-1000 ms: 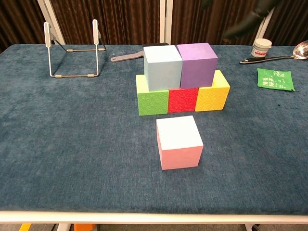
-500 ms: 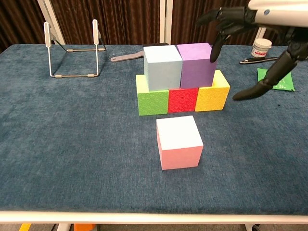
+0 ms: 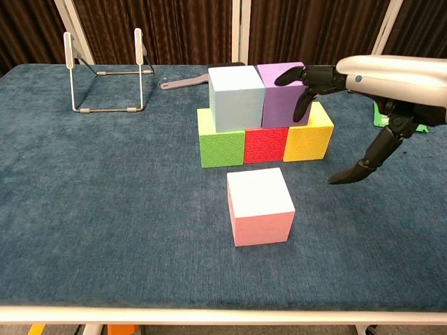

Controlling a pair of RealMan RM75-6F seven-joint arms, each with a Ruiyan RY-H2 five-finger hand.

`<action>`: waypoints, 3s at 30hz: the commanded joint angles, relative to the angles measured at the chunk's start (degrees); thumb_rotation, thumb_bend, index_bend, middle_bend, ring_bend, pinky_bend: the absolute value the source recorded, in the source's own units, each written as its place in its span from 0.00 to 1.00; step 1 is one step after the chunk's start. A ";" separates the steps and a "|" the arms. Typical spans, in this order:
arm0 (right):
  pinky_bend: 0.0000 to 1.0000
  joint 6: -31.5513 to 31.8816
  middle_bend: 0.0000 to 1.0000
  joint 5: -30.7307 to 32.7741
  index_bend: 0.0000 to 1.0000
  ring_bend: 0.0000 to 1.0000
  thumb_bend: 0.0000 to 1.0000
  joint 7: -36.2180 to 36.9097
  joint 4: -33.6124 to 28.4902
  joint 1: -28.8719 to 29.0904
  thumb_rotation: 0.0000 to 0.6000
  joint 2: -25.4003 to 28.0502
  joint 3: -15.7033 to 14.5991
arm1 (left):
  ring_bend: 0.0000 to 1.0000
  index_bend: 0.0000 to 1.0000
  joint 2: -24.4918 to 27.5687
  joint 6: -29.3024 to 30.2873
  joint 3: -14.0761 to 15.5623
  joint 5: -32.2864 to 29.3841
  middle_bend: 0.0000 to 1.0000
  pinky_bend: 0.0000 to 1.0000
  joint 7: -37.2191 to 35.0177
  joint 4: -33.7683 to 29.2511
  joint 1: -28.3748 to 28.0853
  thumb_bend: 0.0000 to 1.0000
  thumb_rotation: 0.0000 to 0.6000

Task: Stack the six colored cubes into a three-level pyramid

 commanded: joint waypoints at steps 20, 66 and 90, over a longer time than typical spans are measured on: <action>0.00 -4.62 0.24 6.27 0.00 0.00 0.02 -7.22 6.32 3.23 1.00 -11.74 1.56 | 0.05 0.11 -0.58 1.94 0.25 3.95 0.14 0.15 -7.06 2.88 1.00 0.12 1.00; 0.00 -18.22 0.48 7.78 0.00 0.09 0.11 13.26 8.22 15.71 1.00 9.44 18.75 | 0.05 0.11 1.74 0.99 -0.62 3.45 0.14 0.15 -8.82 -0.64 0.87 0.11 1.00; 0.00 -30.47 0.46 4.89 0.00 0.09 0.11 24.81 20.66 21.98 1.00 10.11 18.61 | 0.05 0.11 1.31 -0.84 -2.04 1.90 0.14 0.15 -10.34 0.69 -0.44 0.12 1.00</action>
